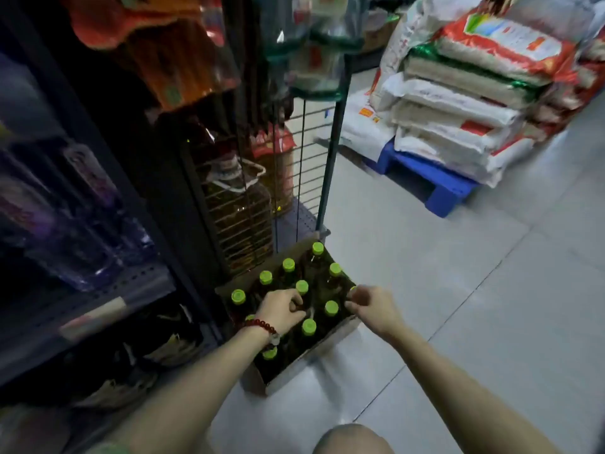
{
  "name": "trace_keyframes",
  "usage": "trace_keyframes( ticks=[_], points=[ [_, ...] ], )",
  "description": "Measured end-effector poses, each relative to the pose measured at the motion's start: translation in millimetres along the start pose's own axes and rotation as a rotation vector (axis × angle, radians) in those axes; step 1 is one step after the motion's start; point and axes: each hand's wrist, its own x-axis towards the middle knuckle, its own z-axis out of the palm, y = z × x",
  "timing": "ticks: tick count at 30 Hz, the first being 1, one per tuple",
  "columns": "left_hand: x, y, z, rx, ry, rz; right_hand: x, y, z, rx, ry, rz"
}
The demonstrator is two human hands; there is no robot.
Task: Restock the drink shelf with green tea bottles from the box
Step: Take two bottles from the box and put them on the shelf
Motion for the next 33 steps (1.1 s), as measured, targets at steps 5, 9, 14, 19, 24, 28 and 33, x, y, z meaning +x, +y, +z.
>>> trace_keyframes(
  ticks=[5, 9, 14, 19, 24, 28, 33],
  points=[
    [-1, -24, 37, -0.024, -0.017, 0.012, 3, 21, 41, 0.029, 0.059, -0.012],
    [2, -36, 50, 0.004, -0.017, 0.023, 6, 28, 59, 0.019, 0.116, -0.033],
    [12, -34, 66, 0.008, -0.009, 0.033, 14, 34, 72, 0.093, 0.184, -0.003],
    [20, -29, 82, 0.018, 0.028, 0.016, 26, 42, 86, 0.094, 0.152, -0.003],
    [32, -34, 80, -0.08, 0.099, -0.06, 37, 41, 91, 0.085, 0.204, -0.084],
    [36, -39, 79, -0.181, 0.151, -0.11, 50, 38, 101, 0.105, 0.242, -0.099],
    [39, -47, 85, -0.264, -0.037, -0.126, 55, 44, 114, 0.109, 0.271, -0.078]
  ],
)
